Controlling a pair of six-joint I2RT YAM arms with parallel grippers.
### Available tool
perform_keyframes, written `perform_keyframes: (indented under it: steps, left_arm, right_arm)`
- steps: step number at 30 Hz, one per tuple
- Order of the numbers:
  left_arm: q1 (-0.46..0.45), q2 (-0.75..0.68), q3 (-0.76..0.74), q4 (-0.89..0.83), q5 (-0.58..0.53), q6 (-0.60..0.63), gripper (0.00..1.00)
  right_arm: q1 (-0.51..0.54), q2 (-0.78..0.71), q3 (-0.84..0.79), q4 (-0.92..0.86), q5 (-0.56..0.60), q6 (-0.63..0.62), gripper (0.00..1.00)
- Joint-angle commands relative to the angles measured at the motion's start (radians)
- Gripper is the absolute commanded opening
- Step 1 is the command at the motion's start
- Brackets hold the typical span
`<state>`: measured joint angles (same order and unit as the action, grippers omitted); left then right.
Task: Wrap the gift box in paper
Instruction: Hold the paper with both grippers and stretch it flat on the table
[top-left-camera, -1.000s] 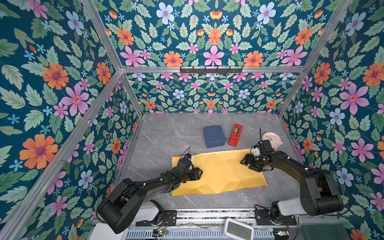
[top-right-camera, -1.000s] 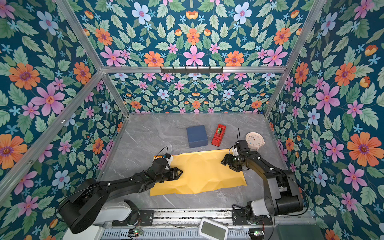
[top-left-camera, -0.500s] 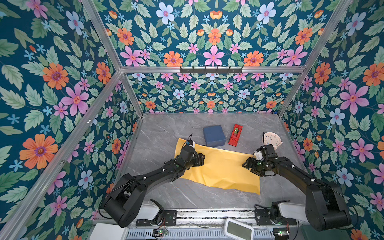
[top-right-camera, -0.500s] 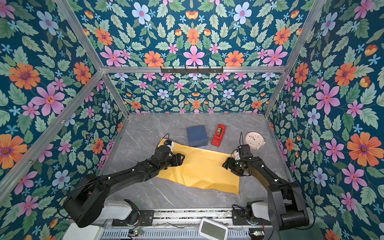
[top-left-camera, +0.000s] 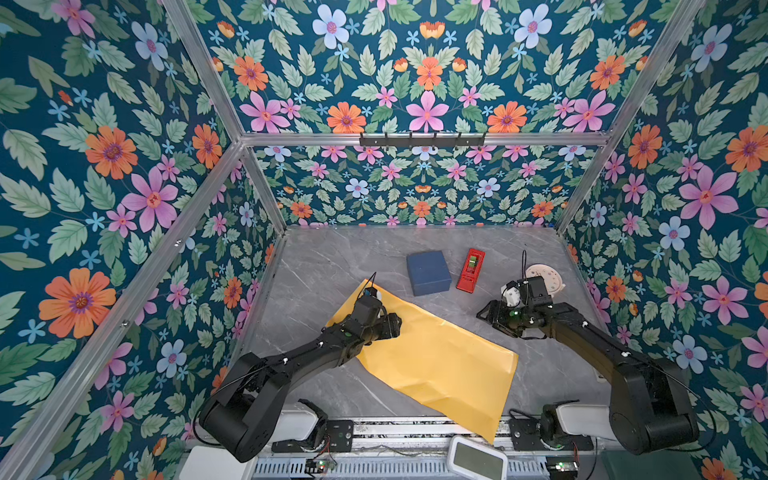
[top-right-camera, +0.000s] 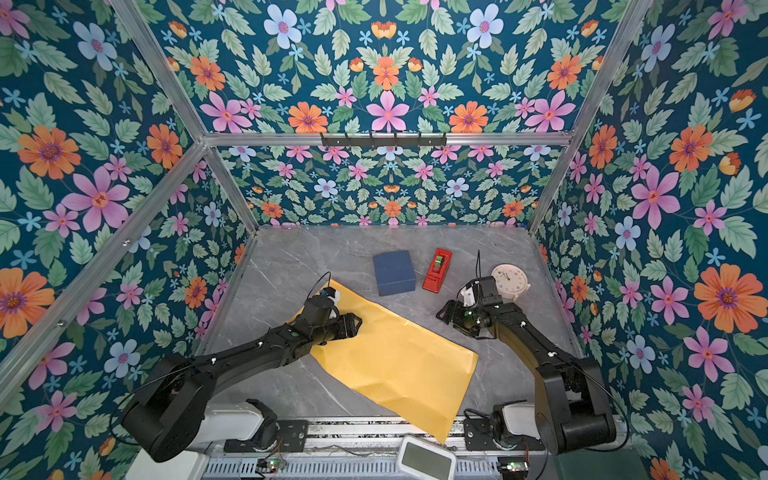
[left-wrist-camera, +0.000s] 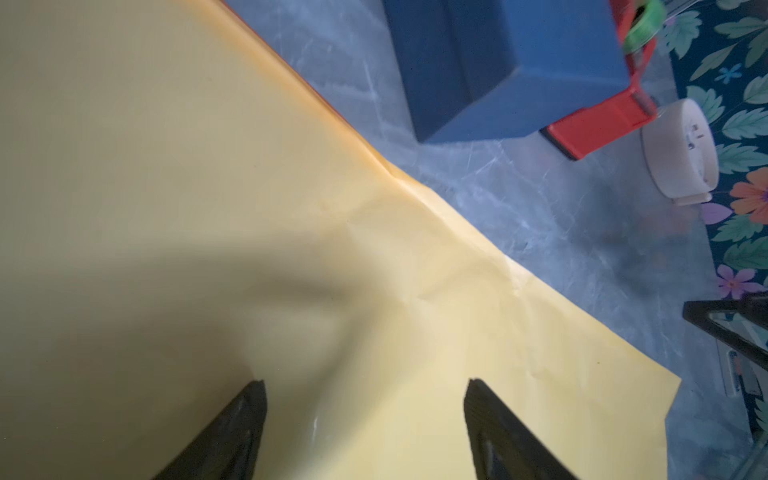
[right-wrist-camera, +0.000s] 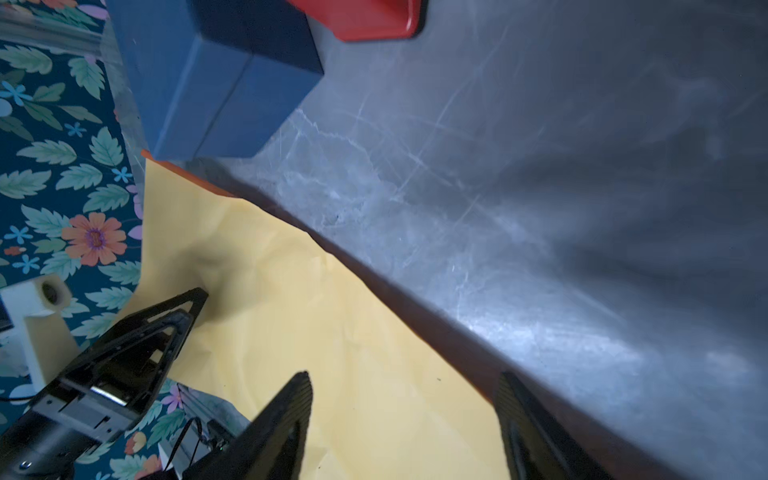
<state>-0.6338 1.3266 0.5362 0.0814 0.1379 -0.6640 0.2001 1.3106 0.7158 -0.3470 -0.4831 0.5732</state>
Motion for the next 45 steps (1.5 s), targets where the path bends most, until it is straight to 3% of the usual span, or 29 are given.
perform_keyframes:
  steps: [1,4,12,27,34,40,45]
  left_arm:
    - [-0.029,-0.001,-0.018,-0.002,0.023,-0.064,0.77]
    - [-0.035,0.02,-0.015,-0.009,-0.011,-0.078,0.77]
    - [-0.037,0.04,-0.01,-0.004,-0.034,-0.085,0.77]
    - [-0.037,-0.025,-0.039,-0.064,0.022,-0.044,0.78]
    - [-0.039,-0.096,-0.05,0.03,0.112,-0.016,0.8]
    - [-0.034,-0.172,-0.029,0.011,0.071,0.049,0.81]
    - [0.011,-0.156,0.033,-0.135,-0.06,0.083,0.81]
  right_arm:
    - [0.08,-0.019,-0.018,-0.024,-0.024,0.046,0.71]
    - [0.135,-0.029,-0.045,-0.065,0.004,0.077,0.71]
    - [0.134,0.003,-0.108,-0.06,0.106,0.084,0.67]
    - [0.075,0.288,0.133,-0.051,0.236,-0.086,0.63]
    - [0.073,0.407,0.316,-0.113,0.275,-0.173,0.61]
    - [0.075,0.358,0.368,-0.153,0.332,-0.245,0.61]
    - [0.099,0.216,0.254,-0.124,0.192,-0.172,0.62]
